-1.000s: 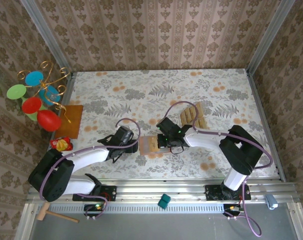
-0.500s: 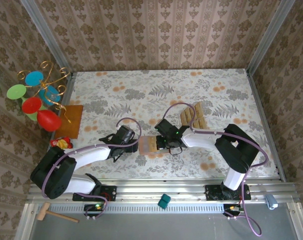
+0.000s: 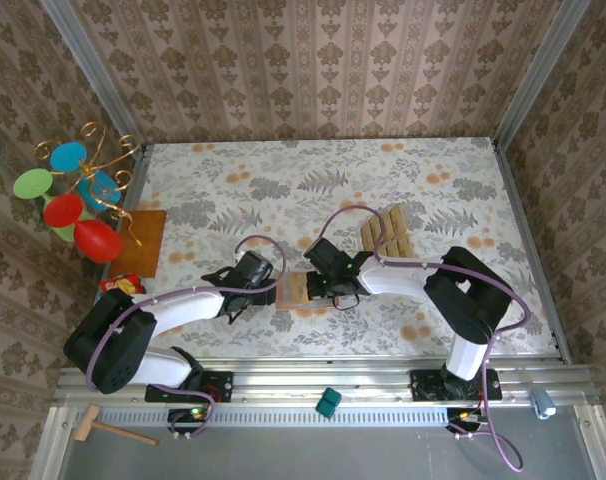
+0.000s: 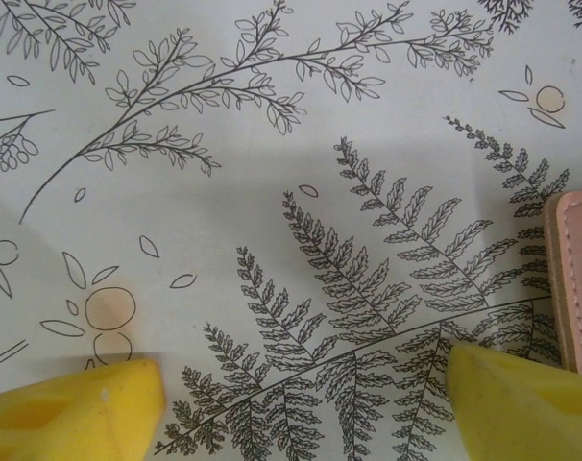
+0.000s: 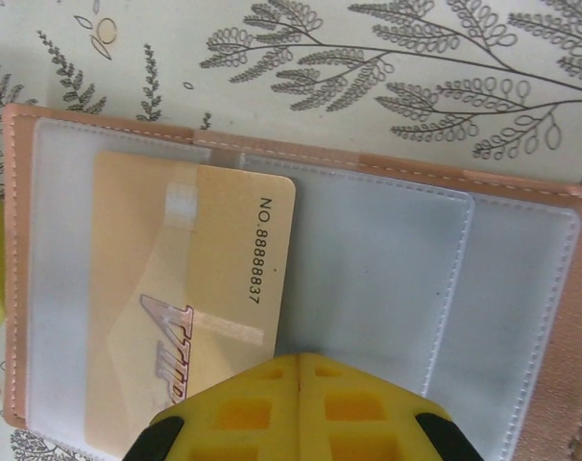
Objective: Put the credit cards into the card holder
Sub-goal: Insert the credit card into the card slot.
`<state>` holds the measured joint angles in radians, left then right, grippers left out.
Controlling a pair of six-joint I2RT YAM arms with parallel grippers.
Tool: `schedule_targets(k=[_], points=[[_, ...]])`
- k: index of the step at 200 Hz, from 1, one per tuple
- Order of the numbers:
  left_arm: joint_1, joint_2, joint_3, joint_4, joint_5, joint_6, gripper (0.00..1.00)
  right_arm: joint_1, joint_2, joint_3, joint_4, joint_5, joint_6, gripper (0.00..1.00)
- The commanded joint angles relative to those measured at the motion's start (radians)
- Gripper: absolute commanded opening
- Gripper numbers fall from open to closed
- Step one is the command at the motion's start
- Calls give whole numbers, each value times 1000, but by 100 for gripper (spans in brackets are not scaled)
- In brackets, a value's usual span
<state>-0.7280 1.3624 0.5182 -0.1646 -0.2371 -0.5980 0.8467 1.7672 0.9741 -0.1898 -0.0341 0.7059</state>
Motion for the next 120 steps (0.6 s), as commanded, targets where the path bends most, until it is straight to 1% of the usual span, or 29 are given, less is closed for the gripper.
schedule_targets(k=[1, 120], points=[[-10, 62, -10, 71, 104, 5, 80, 12, 19, 31, 0, -13, 0, 0], [-20, 66, -15, 79, 103, 2, 80, 38, 51, 66, 11, -38, 10, 0]])
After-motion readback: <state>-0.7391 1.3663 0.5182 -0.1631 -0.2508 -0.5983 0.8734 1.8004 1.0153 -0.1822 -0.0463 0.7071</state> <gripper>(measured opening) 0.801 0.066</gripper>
